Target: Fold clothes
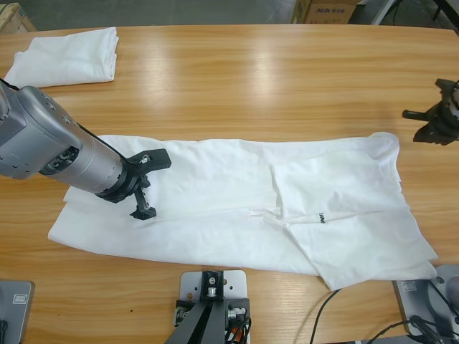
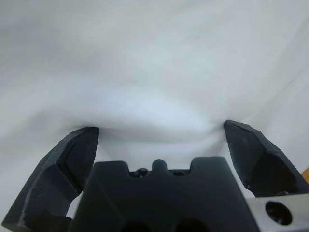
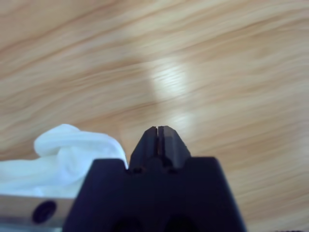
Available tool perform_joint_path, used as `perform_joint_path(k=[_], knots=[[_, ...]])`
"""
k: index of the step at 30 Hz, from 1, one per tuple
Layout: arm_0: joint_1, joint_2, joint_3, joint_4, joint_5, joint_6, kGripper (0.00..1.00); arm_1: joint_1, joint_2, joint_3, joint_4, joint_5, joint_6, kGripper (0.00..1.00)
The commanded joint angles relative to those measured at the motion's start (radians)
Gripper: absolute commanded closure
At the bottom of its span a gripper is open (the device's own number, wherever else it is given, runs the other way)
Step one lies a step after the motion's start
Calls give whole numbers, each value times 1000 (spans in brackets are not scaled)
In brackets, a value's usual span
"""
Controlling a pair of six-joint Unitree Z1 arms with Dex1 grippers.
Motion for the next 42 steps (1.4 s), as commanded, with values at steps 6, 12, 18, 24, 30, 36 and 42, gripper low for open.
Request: perform_joint_path(k=[6,12,18,24,30,36,42], knots=[[10,18,56,13,27,-32,0,325,-264,-125,158,128,31,1000],[70,-19,63,16,37,-110,0,433,-238,-14,109,174,204,1000],[125,-27,43,13,33,-122,0,682,-308,135,76,134,389,1000],[125,-39,58,15,33,-122,0,682,-205,214,-87,167,384,1000],[125,-68,66,32,35,-120,0,676,6,188,-234,158,353,1000],[125,-75,69,31,33,-122,0,582,12,213,-231,103,325,1000],[125,-59,67,29,30,-123,0,526,-97,200,-200,73,272,1000]])
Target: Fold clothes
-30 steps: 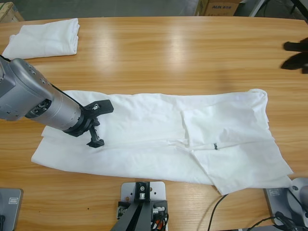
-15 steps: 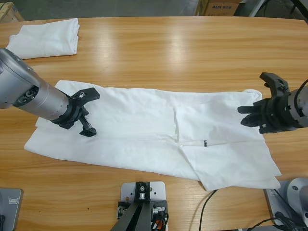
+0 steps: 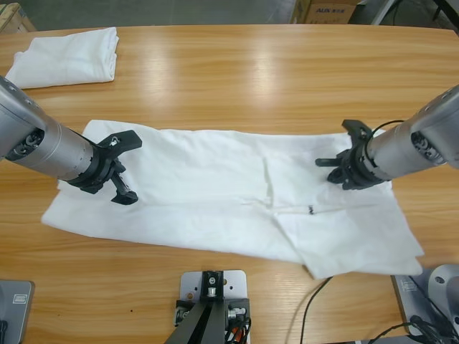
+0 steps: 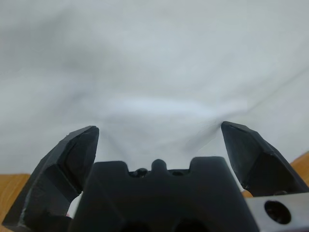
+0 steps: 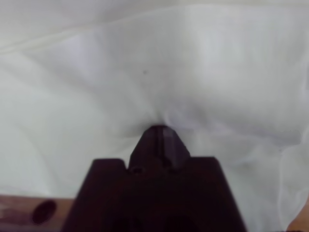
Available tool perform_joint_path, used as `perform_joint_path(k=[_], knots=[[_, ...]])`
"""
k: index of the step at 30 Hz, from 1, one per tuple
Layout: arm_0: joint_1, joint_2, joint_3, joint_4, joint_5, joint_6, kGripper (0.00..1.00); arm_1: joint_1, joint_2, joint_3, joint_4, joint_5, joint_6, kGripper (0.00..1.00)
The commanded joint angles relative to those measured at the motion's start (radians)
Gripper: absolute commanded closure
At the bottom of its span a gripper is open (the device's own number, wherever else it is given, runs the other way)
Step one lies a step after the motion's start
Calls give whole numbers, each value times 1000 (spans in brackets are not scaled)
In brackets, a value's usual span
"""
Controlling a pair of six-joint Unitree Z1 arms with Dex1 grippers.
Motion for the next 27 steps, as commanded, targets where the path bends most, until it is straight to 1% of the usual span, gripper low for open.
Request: perform_joint_path(k=[1,4,9,13,17,22,24,27], knots=[[9,8,25,7,9,-8,0,-66,-94,-9,32,-43,-59,1000],[9,10,25,7,8,-8,0,-75,-81,-24,36,-43,-74,1000],[9,2,28,7,3,-8,0,-95,36,-13,-42,-44,-104,1000],[9,-1,28,7,1,-8,0,-180,85,-16,-87,-70,-165,1000],[9,-4,30,7,1,-9,0,-255,32,-15,-85,-94,-208,1000],[9,0,28,7,1,-11,0,-292,16,-10,-87,-91,-229,1000],[9,-1,28,7,1,-11,0,-292,-25,-19,-82,-85,-232,1000],[9,-1,28,7,1,-11,0,-287,-142,-59,9,-88,-232,1000]])
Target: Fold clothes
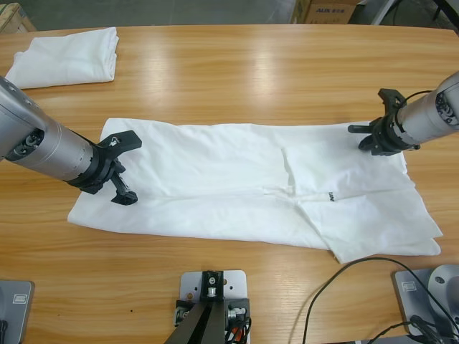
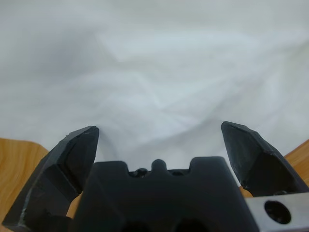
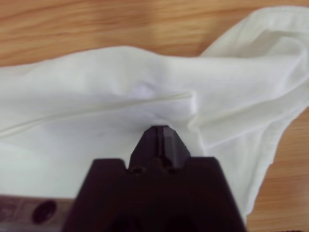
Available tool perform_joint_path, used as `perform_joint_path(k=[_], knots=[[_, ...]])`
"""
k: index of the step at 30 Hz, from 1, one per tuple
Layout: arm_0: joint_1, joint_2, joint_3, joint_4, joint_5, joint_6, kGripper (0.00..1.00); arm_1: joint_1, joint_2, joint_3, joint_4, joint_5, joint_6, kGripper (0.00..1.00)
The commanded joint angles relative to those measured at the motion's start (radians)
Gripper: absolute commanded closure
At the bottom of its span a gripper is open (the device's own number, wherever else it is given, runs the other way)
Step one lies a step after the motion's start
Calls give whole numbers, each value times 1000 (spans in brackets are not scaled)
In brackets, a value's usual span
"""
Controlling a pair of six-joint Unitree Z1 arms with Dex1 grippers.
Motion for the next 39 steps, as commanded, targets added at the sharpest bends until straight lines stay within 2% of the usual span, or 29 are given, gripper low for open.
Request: perform_joint_path(k=[1,3,5,7,10,18,26,30,33,35,37,38,39], knots=[[9,-1,27,7,1,-8,0,3,-224,-56,138,-12,-13,1000],[9,-3,28,7,1,-8,0,51,-331,-100,255,-8,16,1000],[9,-5,30,7,1,-8,0,109,-373,-97,320,14,54,1000],[9,-4,30,6,1,-8,0,181,-360,-45,311,36,91,1000],[9,-5,30,7,1,-8,0,259,-314,21,215,65,127,1000],[9,-13,31,7,1,-11,0,263,-51,106,-42,110,133,1000],[9,-10,31,7,1,-13,0,263,-56,117,4,119,188,1000],[9,-7,30,6,1,-13,0,263,17,92,9,137,204,1000],[9,-10,31,7,1,-13,0,266,-51,97,17,98,216,1000],[10,-32,30,7,1,-28,0,288,-232,96,18,41,187,1000],[23,-83,19,6,1,-53,0,289,-446,54,63,5,131,86],[34,-116,11,7,1,-71,0,289,-521,19,113,-10,129,3],[50,-154,6,8,-7,-93,0,289,-579,-17,171,-18,136,0]])
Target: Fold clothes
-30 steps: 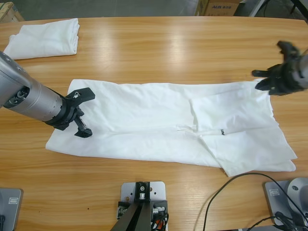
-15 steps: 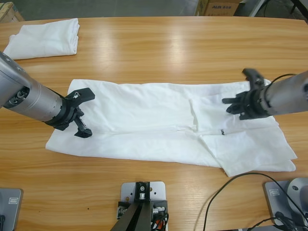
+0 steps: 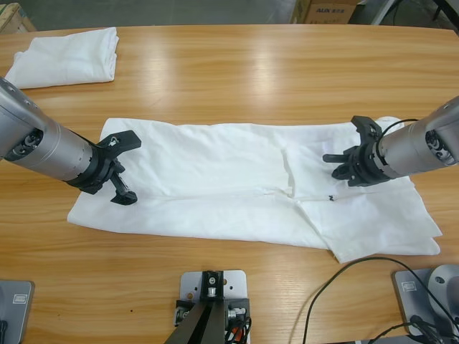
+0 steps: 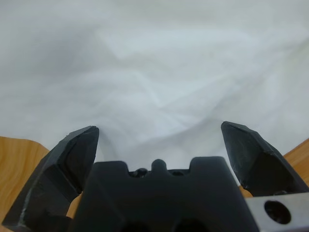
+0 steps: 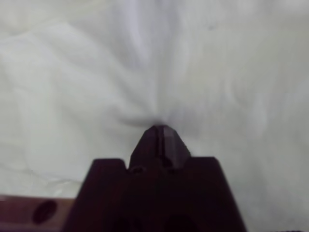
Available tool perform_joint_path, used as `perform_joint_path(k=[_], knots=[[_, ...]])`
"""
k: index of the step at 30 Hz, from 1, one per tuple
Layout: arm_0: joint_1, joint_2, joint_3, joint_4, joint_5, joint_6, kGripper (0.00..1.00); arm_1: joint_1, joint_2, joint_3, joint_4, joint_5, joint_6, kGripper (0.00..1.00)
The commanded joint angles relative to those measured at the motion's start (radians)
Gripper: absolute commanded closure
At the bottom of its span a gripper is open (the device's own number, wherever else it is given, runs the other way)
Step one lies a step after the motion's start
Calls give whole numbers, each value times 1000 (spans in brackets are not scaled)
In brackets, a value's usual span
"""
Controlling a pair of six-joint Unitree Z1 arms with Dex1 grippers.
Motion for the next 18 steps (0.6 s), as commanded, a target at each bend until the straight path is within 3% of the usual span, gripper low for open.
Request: perform_joint_path(k=[1,4,7,12,14,18], knots=[[77,-187,2,14,-24,-111,0,22,-484,-128,223,-94,-45,0],[276,-279,20,66,-193,-214,3,22,-530,-159,316,-76,-29,0],[452,-272,40,117,-369,-242,84,23,-570,-124,341,-75,1,0],[558,-190,115,85,-560,-385,100,23,-576,-105,363,-65,12,0],[601,-154,169,35,-615,-433,166,23,-580,-103,378,-59,13,0],[742,-117,290,-22,-680,-485,170,23,-607,-102,428,-60,17,0]])
